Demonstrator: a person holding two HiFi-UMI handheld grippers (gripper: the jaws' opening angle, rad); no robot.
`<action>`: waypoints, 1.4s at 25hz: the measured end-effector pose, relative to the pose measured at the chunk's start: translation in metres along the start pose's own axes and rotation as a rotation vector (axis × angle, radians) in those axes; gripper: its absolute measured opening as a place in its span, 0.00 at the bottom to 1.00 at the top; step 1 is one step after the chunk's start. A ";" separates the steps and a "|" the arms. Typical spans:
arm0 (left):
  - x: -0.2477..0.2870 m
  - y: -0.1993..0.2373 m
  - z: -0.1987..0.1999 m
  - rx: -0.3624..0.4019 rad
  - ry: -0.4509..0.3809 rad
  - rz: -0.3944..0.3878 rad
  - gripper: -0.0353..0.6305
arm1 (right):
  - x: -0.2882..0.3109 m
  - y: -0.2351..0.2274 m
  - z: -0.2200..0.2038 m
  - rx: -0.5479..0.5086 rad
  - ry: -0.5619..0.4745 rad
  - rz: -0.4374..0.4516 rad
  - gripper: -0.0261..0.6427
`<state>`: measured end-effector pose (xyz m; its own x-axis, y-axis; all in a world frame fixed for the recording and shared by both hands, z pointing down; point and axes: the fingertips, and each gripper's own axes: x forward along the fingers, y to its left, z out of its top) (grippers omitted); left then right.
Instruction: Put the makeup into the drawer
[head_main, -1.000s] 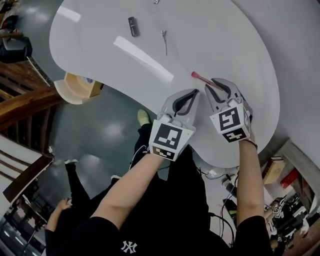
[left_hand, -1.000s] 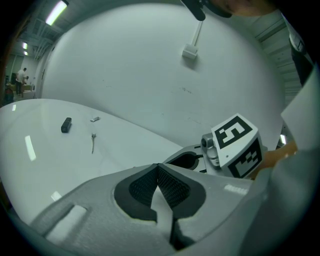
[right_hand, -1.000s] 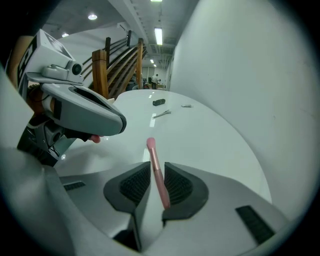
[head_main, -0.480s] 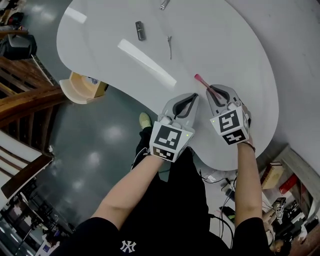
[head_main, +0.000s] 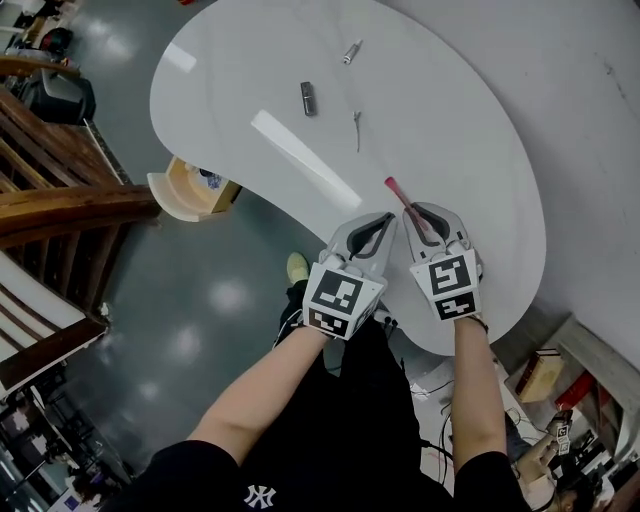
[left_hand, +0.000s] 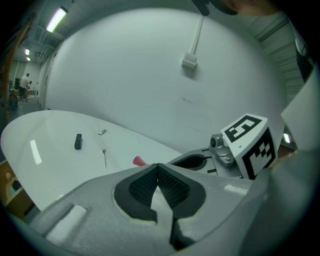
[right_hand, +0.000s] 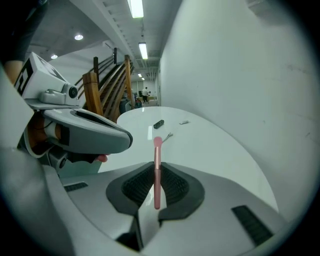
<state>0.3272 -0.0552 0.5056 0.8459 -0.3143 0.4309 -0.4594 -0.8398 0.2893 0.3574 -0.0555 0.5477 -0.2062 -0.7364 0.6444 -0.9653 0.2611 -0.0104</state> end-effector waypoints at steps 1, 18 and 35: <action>-0.004 0.001 0.003 0.001 -0.003 0.006 0.07 | -0.002 0.003 0.006 0.010 -0.013 -0.002 0.12; -0.092 0.055 0.039 -0.009 -0.083 0.108 0.07 | -0.003 0.074 0.112 0.060 -0.185 -0.004 0.12; -0.208 0.232 0.040 -0.070 -0.145 0.276 0.07 | 0.117 0.227 0.219 -0.014 -0.213 0.126 0.12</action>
<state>0.0557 -0.2026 0.4491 0.7144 -0.5900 0.3763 -0.6900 -0.6835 0.2383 0.0794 -0.2189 0.4528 -0.3551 -0.8119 0.4633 -0.9279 0.3663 -0.0693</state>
